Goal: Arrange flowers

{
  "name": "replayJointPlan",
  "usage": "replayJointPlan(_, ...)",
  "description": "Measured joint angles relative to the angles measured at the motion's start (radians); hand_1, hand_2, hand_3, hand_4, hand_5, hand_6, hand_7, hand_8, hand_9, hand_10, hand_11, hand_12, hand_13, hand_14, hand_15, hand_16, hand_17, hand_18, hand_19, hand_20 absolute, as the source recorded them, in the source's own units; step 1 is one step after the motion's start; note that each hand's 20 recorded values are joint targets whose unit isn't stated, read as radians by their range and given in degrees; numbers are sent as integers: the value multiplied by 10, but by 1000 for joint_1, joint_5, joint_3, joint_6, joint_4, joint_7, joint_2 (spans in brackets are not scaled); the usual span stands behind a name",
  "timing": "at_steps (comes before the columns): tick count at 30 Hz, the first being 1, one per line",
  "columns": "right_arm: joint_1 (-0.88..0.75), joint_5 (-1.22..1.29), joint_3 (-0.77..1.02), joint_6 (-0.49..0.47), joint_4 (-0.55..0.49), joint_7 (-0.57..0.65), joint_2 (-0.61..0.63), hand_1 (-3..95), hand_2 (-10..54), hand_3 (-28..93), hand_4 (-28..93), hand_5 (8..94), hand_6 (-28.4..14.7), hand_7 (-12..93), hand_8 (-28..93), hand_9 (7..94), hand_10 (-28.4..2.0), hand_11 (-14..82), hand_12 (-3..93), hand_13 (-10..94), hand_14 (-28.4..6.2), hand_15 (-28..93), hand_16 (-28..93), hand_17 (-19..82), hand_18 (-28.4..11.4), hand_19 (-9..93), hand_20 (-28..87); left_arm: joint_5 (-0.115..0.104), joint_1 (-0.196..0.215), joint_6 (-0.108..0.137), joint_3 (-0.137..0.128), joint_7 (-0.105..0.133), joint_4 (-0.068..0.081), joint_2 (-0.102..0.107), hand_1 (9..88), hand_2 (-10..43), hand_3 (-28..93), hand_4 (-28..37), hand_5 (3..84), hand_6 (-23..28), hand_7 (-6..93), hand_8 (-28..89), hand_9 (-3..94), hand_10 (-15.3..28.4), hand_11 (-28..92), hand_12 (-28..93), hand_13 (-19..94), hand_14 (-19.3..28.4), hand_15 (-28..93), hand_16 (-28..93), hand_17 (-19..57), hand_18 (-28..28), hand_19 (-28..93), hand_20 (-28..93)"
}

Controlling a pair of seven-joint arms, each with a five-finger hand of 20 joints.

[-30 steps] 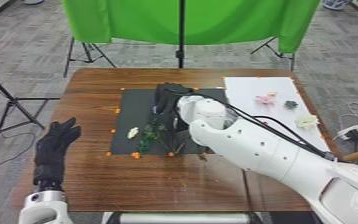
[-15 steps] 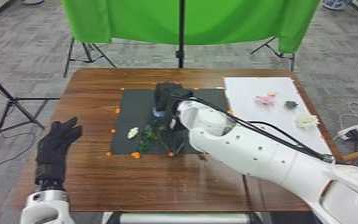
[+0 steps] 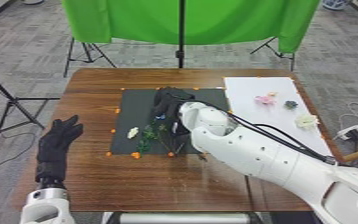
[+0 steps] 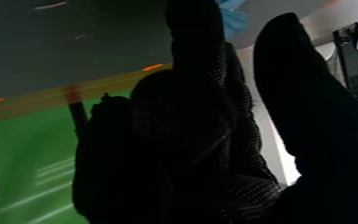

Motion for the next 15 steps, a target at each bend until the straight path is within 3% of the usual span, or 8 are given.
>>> replayJointPlan(15,-9,191,52,-32,-24,-38,11,415,-95,639,-165,573,7,135,-99,835,-122,187,194,921,-31,537,358,661,-106,932,543,0,-2,-4,2,-4,1,2,193,94,566,-283,474,47,115,-56,447,146,184,121,302,177,250,4,-4,137,130,206)
